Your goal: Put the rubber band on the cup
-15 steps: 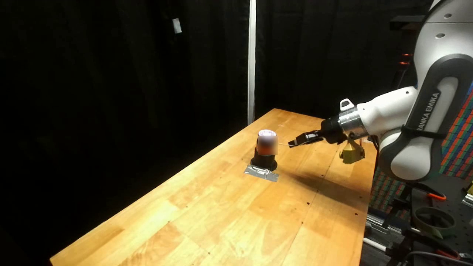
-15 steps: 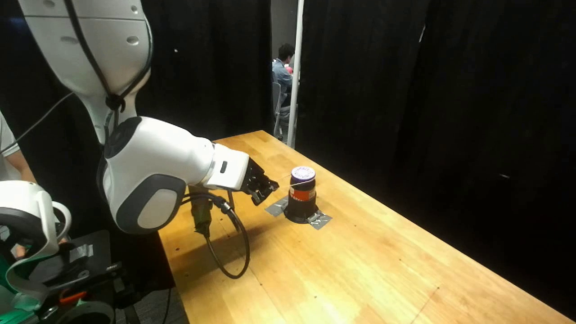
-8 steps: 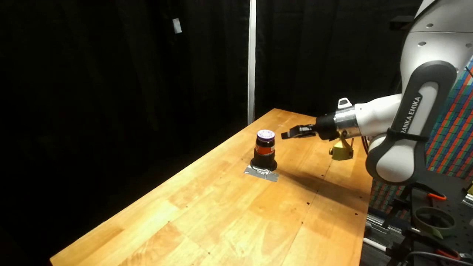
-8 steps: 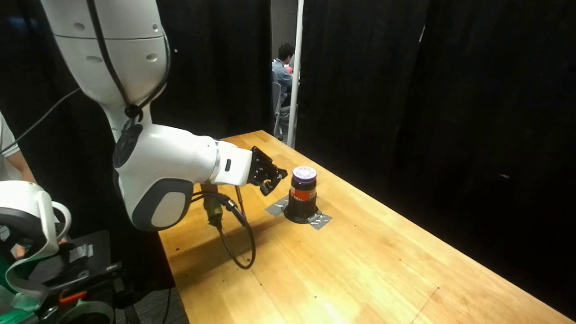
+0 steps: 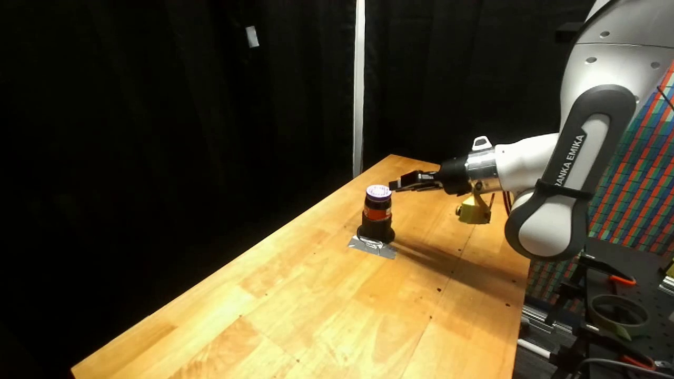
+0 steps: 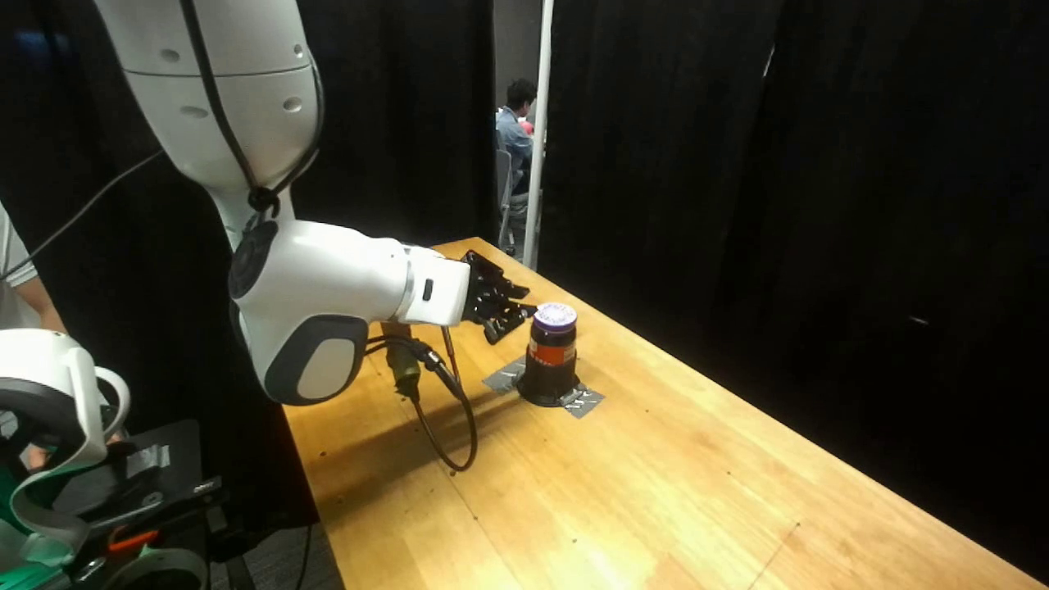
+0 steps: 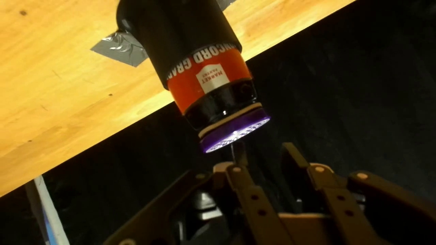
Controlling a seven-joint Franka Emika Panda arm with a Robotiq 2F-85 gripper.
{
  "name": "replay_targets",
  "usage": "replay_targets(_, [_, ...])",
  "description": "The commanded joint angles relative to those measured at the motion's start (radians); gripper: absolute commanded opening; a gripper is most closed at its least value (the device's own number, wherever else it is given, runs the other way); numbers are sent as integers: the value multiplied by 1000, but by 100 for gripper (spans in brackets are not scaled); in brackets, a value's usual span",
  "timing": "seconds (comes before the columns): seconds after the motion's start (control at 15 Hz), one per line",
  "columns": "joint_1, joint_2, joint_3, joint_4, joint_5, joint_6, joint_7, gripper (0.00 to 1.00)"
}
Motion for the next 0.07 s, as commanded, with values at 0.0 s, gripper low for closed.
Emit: replay_targets(0.0, [-24,1,27,-1,5,-1,-16,35])
